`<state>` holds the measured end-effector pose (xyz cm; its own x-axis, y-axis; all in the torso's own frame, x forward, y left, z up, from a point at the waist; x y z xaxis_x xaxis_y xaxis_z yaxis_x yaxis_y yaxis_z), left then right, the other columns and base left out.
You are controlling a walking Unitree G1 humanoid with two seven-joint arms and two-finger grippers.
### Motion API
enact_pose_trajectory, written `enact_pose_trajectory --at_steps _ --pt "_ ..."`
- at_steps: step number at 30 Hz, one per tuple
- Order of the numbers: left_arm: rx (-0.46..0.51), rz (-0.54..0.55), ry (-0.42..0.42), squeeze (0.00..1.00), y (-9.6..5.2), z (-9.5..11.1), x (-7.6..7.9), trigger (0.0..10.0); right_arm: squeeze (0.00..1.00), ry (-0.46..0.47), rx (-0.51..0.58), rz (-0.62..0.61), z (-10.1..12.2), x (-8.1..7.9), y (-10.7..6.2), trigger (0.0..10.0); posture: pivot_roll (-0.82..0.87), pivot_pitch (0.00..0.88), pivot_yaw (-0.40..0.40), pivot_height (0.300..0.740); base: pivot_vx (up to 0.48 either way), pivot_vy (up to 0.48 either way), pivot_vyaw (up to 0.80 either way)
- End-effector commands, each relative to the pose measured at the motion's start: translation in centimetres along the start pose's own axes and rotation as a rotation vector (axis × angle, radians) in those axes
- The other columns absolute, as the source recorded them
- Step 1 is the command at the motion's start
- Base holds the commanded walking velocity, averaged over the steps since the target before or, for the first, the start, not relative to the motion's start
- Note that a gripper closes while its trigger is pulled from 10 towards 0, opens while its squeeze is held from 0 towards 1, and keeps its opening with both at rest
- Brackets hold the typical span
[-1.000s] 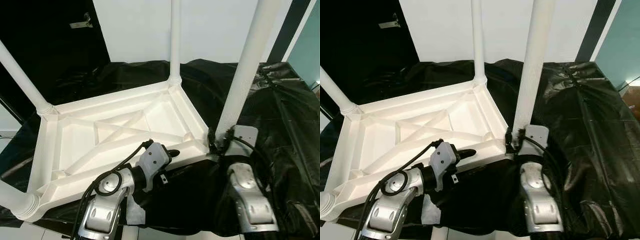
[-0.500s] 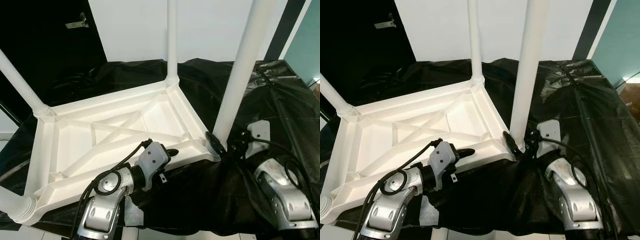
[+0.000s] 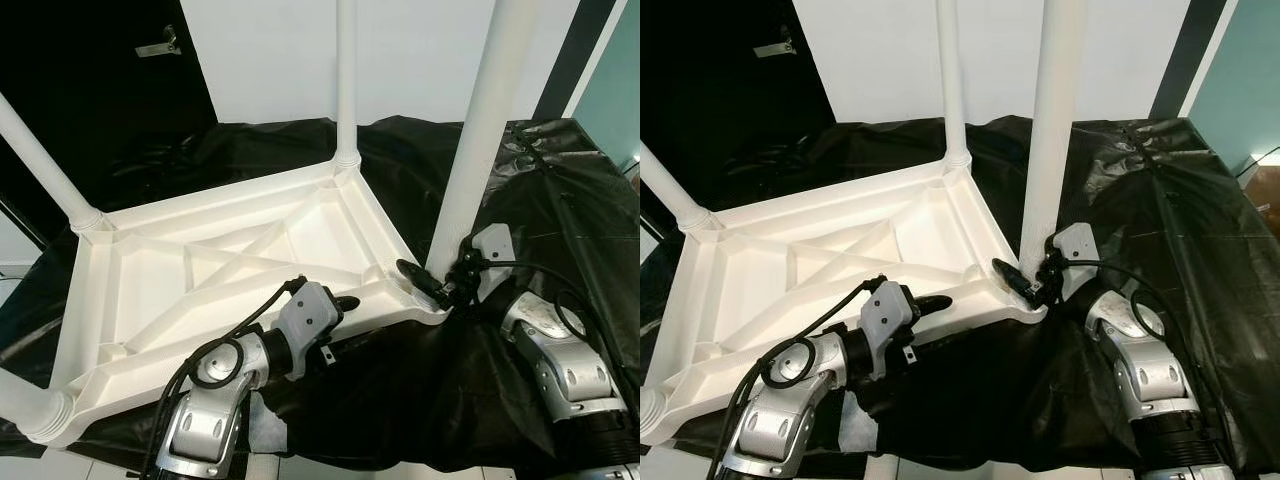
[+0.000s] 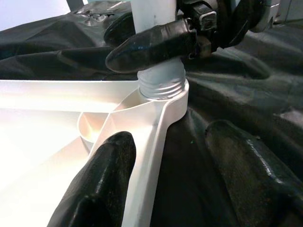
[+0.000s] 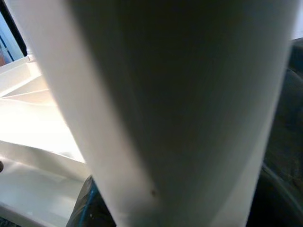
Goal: Building children table
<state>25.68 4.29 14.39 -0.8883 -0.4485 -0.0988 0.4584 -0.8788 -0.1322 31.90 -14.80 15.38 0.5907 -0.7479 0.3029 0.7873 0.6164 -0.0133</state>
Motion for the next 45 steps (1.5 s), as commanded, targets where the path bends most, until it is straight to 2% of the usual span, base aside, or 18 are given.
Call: enact_pose_trajectory --at_steps 1,8,12,13,14,15,18,21,22,23,24,25,29,35,36,42,45 --pt "0.001 0.135 -0.002 0.0 -0.2 -0.1 -1.3 10.0 0.0 0.025 -0.034 0.03 -1.1 -0.8 -0.2 0.0 -0.06 0.039 0.058 0.74 0.0 0.0 0.0" --pt "0.001 0.127 -0.002 0.0 -0.1 -0.1 -1.2 10.0 0.0 0.043 -0.084 -0.079 -2.2 -0.3 -0.8 0.0 -0.07 0.043 0.06 0.74 0.0 0.0 0.0" --pt "0.0 0.123 -0.006 0.0 -0.1 -0.2 -1.0 10.0 0.0 0.051 -0.108 -0.31 -2.5 0.4 -1.1 0.0 -0.07 0.044 0.052 0.74 0.0 0.0 0.0" --pt "0.0 0.123 -0.006 0.0 -0.1 -0.2 -1.0 10.0 0.0 0.051 -0.108 -0.31 -2.5 0.4 -1.1 0.0 -0.07 0.044 0.052 0.74 0.0 0.0 0.0" --pt "0.001 0.122 -0.007 0.0 0.0 -0.2 -0.9 10.0 0.0 0.06 -0.121 -0.373 -2.6 0.4 -1.2 0.0 -0.07 0.043 0.049 0.74 0.0 0.0 0.0" --pt "0.001 0.12 -0.007 0.0 0.0 -0.2 -0.8 10.0 0.0 0.094 -0.151 -0.456 -3.0 0.3 -1.3 0.0 -0.07 0.04 0.044 0.74 0.0 0.0 0.0" --pt "0.002 0.118 -0.007 0.0 0.0 -0.2 -0.8 10.0 0.0 0.119 -0.174 -0.509 -3.3 0.2 -1.4 0.0 -0.07 0.04 0.044 0.74 0.0 0.0 0.0" --pt "0.004 0.116 -0.009 0.0 0.0 -0.2 -0.7 10.0 0.0 0.15 -0.21 -0.664 -3.6 -0.7 -1.4 0.0 -0.07 0.028 0.039 0.74 0.0 0.0 0.0" --pt "0.005 0.116 -0.009 0.0 0.1 -0.2 -0.7 10.0 0.0 0.176 -0.212 -0.706 -3.6 -1.1 -1.3 0.6 -0.07 0.033 0.04 0.74 0.0 0.0 0.0" --pt "0.006 0.117 -0.008 0.0 0.1 -0.1 -0.7 10.0 0.0 0.198 -0.214 -0.73 -3.5 -1.4 -1.2 2.0 -0.07 0.034 0.041 0.74 0.0 0.0 0.0" --pt "0.006 0.117 -0.008 0.0 0.1 -0.1 -0.7 10.0 0.0 0.198 -0.214 -0.73 -3.5 -1.4 -1.2 2.0 -0.07 0.034 0.041 0.74 0.0 0.0 0.0" --pt "0.006 0.117 -0.008 0.0 0.1 -0.1 -0.8 10.0 0.0 0.211 -0.21 -0.736 -3.4 -1.7 -0.9 10.0 -0.08 0.035 0.044 0.74 0.0 0.0 0.0" --pt "0.006 0.114 -0.009 0.0 0.1 -0.1 -0.8 10.0 0.0 0.194 -0.162 -0.689 -2.3 -2.5 -0.2 10.0 -0.08 0.041 0.049 0.74 0.0 0.0 0.0" --pt "0.007 0.112 -0.009 0.0 0.3 0.0 -0.8 10.0 0.0 0.172 -0.126 -0.708 -1.5 -1.3 -0.8 10.0 -0.09 0.049 0.049 0.74 0.0 0.0 0.0" --pt "0.008 0.113 -0.009 0.0 0.4 0.0 -0.9 10.0 1.0 0.166 -0.119 -0.7 -1.3 -1.2 -0.9 10.0 -0.09 0.049 0.047 0.74 0.0 0.0 0.0" --pt "0.011 0.118 -0.009 0.0 0.4 0.1 -0.9 10.0 1.0 0.154 -0.082 -0.677 -0.6 -0.7 -1.4 10.0 -0.09 0.062 0.045 0.74 0.0 0.0 0.0" --pt "0.008 0.125 -0.007 0.0 0.2 0.1 -1.1 10.0 1.0 0.139 -0.028 -0.598 0.0 -0.5 -2.2 10.0 -0.07 0.06 0.042 0.74 0.0 0.0 0.0"
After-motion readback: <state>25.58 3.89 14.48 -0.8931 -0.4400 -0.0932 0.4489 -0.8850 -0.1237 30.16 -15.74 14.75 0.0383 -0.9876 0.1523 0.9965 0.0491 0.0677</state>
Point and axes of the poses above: a point about 5 cm out from each wrist's last joint towards the gripper, its own y axis pointing out of the wrist towards the gripper, its own z axis along the axis of the wrist's last joint, x = y × z, the point moved 4 cm from there along y, pointing out of the wrist towards the gripper, and after that the axes turned 6 degrees about -y, right-handed, at the moved point
